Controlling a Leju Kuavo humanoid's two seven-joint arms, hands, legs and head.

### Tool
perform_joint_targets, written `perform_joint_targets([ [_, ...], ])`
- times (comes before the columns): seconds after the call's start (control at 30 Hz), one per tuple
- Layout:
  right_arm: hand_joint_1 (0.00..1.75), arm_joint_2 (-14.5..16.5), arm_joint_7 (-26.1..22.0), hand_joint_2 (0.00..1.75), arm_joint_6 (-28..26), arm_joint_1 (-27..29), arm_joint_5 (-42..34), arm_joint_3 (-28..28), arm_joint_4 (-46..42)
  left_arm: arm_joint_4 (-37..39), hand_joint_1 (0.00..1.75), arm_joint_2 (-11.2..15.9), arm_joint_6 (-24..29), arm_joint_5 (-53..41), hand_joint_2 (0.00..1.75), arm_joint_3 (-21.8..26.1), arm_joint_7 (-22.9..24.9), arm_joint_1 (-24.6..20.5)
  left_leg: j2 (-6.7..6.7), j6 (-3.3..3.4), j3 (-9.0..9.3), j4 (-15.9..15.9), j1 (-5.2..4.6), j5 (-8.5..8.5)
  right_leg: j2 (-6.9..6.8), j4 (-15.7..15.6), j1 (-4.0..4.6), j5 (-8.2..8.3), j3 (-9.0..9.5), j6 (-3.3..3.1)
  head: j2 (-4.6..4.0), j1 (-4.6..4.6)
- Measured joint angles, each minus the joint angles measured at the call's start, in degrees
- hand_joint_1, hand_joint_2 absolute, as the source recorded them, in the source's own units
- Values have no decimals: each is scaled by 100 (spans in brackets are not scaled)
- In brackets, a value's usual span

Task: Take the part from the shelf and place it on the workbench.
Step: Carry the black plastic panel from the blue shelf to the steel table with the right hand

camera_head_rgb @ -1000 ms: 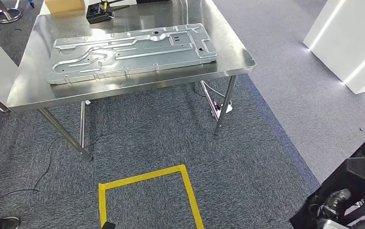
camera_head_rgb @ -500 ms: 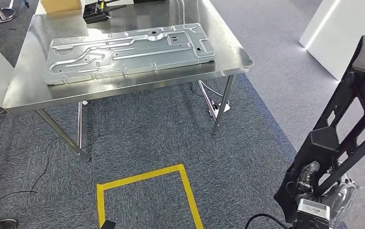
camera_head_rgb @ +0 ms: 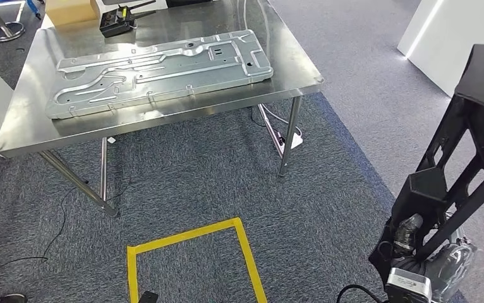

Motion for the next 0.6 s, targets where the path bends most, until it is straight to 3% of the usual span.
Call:
perform_joint_targets([
  [0.07, 175, 1, -14, 175, -3, 12, 47, 0, 0, 0, 0, 7, 1, -6, 175, 0, 7, 2, 0, -34, -13, 18, 3, -14, -1, 1, -12, 6, -1, -2, 0, 0],
  [0.2, 175, 5, -39, 175, -4, 32, 123, 0, -3, 0, 0, 21, 1, -7, 175, 0, 12, 5, 0, 10, -30, 22, -9, -19, -5, -25, -15, 31, 16, 34, 0, -1],
  [0.27, 175, 5, -49, 175, -5, 38, 153, 0, -13, 0, 0, 15, 1, -7, 175, -1, 10, 4, 4, 24, 54, -133, 35, 73, -9, -9, 2, 1, 37, 76, 0, 4],
  [0.33, 175, 6, -62, 175, -10, 44, 185, 0, -24, 0, 0, 8, 1, -7, 175, -3, 9, 2, 10, 42, 140, -283, 79, 171, -4, 355, 19, -246, -110, 115, 0, 11],
  [0.4, 175, 7, -70, 175, -15, 61, 218, 0, -19, 0, 0, 8, 2, -7, 175, -3, 9, 3, 0, 56, 131, -295, 73, 190, 2, 1061, 2, -596, -445, 165, 0, 11],
  [0.43, 175, 7, -70, 175, -15, 71, 229, 0, -13, 0, 0, 8, 3, -7, 175, -2, 10, 7, -14, 53, 118, -284, 75, 185, 1, 1332, -20, -683, -576, 193, 0, 11],
  [0.47, 175, 7, -69, 175, -15, 78, 237, 0, -8, 0, 0, 8, 3, -8, 175, -3, 10, 12, -37, 44, 109, -268, 83, 177, 0, 1422, -47, -667, -621, 222, 0, 10],
  [0.5, 175, 7, -70, 175, -15, 81, 244, 0, -4, 0, 0, 8, 2, -8, 175, -3, 11, 15, -68, 25, 104, -245, 98, 164, 1, 1287, -76, -544, -551, 253, 0, 10],
  [0.57, 175, 8, -73, 175, -15, 79, 261, 0, -2, 0, 0, 8, 2, -10, 175, -4, 10, 15, -143, -49, 91, -163, 142, 111, 55, 568, -140, -198, -173, 317, 0, 12],
  [0.6, 175, 9, -76, 175, -15, 81, 274, 0, 0, 0, 0, 10, 2, -10, 175, -4, 10, 8, -179, -104, 65, -102, 147, 72, 108, 240, -148, -91, -3, 314, 0, 14],
])
